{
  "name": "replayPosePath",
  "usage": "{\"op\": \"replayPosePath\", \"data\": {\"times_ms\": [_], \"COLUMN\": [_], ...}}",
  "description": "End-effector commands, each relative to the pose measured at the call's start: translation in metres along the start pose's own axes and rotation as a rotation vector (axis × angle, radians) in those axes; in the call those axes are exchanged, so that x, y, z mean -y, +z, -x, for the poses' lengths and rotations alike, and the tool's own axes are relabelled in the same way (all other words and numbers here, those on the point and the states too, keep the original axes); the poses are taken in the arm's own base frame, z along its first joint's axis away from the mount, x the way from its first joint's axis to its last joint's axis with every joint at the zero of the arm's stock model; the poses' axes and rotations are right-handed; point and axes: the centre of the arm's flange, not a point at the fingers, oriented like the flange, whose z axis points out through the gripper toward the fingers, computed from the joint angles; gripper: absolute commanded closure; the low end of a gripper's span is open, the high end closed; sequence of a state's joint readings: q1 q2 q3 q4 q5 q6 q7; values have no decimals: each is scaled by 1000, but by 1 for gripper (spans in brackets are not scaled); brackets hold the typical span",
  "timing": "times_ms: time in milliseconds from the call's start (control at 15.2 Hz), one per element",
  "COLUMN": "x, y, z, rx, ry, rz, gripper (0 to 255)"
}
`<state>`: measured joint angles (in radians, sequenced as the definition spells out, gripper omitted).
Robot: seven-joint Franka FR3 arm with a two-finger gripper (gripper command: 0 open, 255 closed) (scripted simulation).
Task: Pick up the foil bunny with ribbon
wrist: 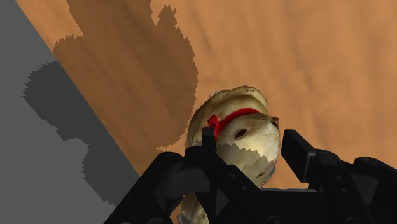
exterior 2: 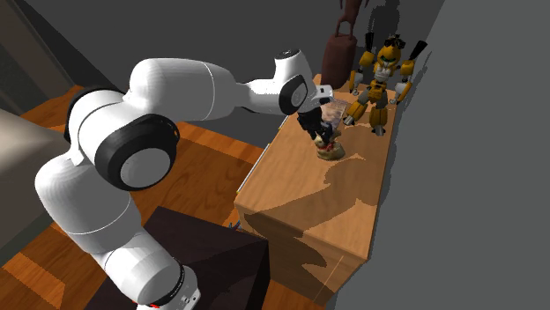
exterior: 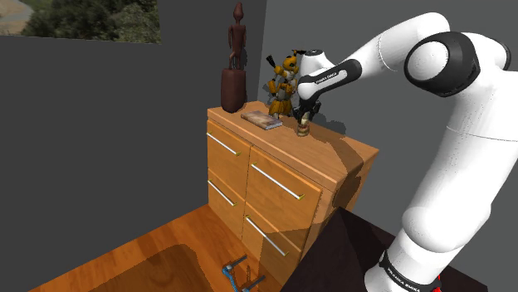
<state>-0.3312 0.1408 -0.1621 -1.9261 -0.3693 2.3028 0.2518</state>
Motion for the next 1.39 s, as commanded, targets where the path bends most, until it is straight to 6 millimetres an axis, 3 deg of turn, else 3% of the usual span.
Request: {"op": "replayPosePath", "data": {"times_ms": [0, 198, 1188, 1320], "x": [0, 0, -22, -23], "y": [1, 1, -72, -72], "z": [0, 0, -21, -22], "rx": [2, 2, 2, 2], "ry": [0, 0, 0, 0], "rz": [0, 1, 1, 0], "gripper": [255, 255, 255, 255]}}
